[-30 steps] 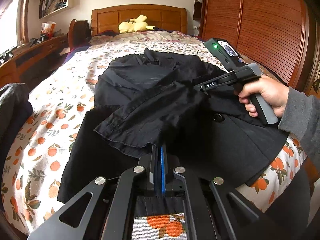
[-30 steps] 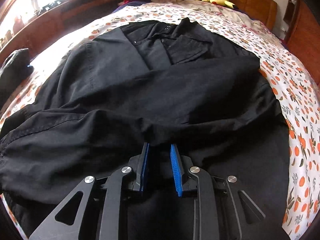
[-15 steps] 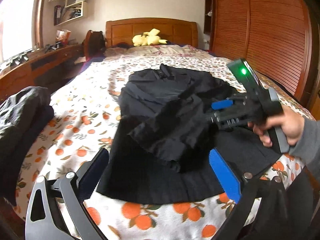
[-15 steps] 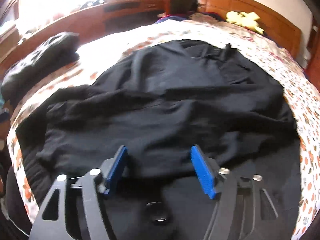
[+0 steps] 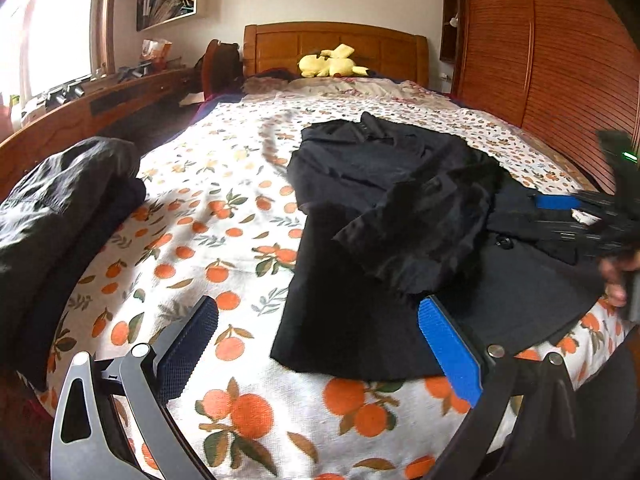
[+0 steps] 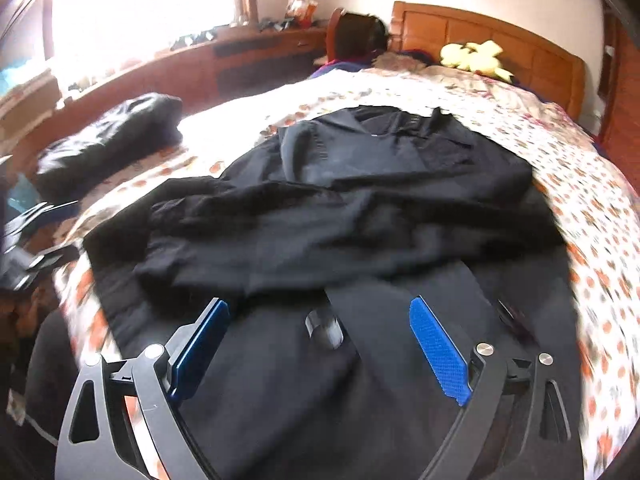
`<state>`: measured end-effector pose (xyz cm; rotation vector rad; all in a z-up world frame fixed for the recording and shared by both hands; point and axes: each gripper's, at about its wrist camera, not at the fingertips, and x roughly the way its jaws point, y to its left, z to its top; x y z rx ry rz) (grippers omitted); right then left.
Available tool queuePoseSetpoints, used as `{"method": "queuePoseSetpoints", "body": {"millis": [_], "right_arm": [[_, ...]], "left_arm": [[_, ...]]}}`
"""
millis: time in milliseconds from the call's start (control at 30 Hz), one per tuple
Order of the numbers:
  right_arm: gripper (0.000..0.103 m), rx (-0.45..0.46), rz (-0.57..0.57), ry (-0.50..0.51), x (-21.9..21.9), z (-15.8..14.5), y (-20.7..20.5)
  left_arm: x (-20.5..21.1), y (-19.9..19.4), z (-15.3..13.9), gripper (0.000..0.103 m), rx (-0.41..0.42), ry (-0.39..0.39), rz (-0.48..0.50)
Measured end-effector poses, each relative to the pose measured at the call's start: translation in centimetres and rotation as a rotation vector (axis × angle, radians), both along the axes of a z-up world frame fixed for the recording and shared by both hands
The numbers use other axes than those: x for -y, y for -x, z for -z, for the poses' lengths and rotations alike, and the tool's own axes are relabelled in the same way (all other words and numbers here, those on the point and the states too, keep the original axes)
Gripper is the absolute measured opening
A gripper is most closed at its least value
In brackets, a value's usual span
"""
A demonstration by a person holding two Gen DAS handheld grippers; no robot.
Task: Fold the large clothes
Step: 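Close both tools on the coat hem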
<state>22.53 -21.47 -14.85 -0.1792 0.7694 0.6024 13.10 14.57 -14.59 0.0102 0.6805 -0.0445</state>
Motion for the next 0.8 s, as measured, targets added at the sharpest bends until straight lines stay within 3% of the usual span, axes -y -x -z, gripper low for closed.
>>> {"method": "queuePoseSetpoints", "body": {"millis": [267,367,467,533,633,767,800], "right_arm": [[0.089,-0.014,0.251,0.074,12.5,0.4,4.5],[0.087,-0.051,0.315,0.054,15.8,1.0,5.0],[0.077,-0.094,0.326,0.027,17.2,1.7,5.2],[0.062,-0.128,0.32,-0.001,17.3,2.3,5.0],[0.048,-0.145,0.297,-0.005,16.7,3.0,4.8],[0.047,-0.143,0.294,0.005,16.0,3.4,4.3],[0.04,-0.142,0.294,0.0,16.0,3.3,4.2]], "left_arm": [[-0.8,-0.2,1.3,0.101,-0.025,-0.004,-0.01],[-0.9,-0.5,1.8,0.101,-0.036,-0.009,-0.012],[-1.0,-0.7,2.2,0.099,-0.049,-0.001,-0.006],[-1.0,-0.9,2.6,0.081,-0.071,0.003,-0.003],[-1.2,-1.2,3.3,0.06,-0.106,0.016,0.004],[-1.5,-1.1,3.9,0.059,-0.117,0.021,0.008],[-1.5,-1.1,3.9,0.059,-0.118,0.019,0.009]]}}
